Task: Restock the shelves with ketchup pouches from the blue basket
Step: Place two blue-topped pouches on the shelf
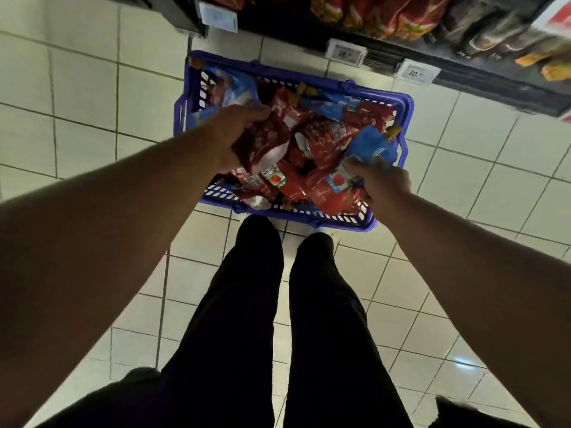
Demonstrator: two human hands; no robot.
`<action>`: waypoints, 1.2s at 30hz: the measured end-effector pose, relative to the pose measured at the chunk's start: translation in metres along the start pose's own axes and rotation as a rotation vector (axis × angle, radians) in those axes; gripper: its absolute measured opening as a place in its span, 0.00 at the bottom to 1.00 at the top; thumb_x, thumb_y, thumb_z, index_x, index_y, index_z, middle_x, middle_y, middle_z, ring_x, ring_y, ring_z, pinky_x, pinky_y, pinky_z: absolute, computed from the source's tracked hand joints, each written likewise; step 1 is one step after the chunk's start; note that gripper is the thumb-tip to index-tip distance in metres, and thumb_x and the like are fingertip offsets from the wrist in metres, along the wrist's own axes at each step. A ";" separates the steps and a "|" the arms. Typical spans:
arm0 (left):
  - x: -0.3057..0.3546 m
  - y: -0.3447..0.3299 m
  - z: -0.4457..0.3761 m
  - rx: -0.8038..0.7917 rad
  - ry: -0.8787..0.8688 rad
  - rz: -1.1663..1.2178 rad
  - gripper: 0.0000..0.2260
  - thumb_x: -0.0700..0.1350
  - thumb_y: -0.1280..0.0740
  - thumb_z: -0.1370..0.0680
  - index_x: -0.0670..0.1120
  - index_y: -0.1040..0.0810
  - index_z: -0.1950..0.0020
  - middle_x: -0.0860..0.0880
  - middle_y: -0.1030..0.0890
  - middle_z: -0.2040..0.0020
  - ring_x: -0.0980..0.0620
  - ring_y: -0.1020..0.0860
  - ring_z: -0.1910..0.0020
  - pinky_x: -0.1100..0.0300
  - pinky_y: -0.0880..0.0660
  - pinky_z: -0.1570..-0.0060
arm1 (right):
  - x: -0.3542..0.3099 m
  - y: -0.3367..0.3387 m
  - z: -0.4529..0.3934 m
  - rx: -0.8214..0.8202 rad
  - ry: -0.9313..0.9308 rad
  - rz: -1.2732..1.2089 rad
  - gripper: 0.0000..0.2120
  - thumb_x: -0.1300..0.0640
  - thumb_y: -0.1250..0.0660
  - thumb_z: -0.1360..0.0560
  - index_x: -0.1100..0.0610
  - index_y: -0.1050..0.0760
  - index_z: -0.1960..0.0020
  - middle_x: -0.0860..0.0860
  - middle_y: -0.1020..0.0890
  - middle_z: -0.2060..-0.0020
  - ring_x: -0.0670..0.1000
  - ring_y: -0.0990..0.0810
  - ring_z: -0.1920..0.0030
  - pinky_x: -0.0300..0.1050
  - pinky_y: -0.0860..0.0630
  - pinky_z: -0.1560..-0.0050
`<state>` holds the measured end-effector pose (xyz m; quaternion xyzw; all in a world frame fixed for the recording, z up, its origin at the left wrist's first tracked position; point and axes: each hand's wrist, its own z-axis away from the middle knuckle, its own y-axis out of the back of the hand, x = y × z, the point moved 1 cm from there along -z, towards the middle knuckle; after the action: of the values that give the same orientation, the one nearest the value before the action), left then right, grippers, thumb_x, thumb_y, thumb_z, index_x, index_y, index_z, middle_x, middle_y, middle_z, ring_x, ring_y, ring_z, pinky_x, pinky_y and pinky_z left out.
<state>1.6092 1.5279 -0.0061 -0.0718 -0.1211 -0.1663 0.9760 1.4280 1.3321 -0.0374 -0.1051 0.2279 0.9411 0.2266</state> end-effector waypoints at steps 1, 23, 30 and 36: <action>0.002 0.000 0.013 -0.051 -0.002 0.035 0.10 0.43 0.29 0.23 0.43 0.19 0.43 0.45 0.13 0.52 0.46 0.14 0.53 0.49 0.17 0.55 | -0.005 0.009 0.010 -0.018 0.007 0.009 0.33 0.45 0.18 0.41 0.59 0.21 0.42 0.57 0.16 0.51 0.55 0.19 0.54 0.52 0.23 0.53; 0.119 -0.066 0.411 -0.356 -0.230 -0.028 0.14 0.44 0.37 0.18 0.40 0.23 0.35 0.42 0.16 0.46 0.46 0.17 0.53 0.52 0.20 0.52 | -0.142 0.167 0.415 -0.437 0.330 -0.669 0.11 0.55 0.33 0.20 0.59 0.21 0.41 0.59 0.15 0.49 0.56 0.14 0.54 0.55 0.16 0.50; 0.156 -0.118 0.458 -0.516 -0.302 0.115 0.21 0.44 0.41 0.18 0.41 0.31 0.25 0.36 0.26 0.30 0.37 0.28 0.30 0.36 0.35 0.28 | -0.180 0.226 0.466 -0.327 0.578 -0.625 0.20 0.55 0.25 0.32 0.59 0.20 0.42 0.56 0.13 0.52 0.54 0.14 0.58 0.50 0.17 0.57; 0.160 -0.171 0.486 -0.633 -0.474 0.218 0.16 0.52 0.34 0.24 0.44 0.16 0.44 0.43 0.14 0.48 0.46 0.14 0.50 0.50 0.17 0.52 | -0.199 0.285 0.476 -0.320 0.715 -0.681 0.15 0.56 0.28 0.28 0.59 0.21 0.43 0.57 0.14 0.53 0.53 0.14 0.58 0.50 0.16 0.56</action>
<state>1.5944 1.4069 0.5195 -0.4176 -0.2773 -0.0697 0.8625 1.4217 1.2578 0.5475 -0.5214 0.0971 0.7425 0.4091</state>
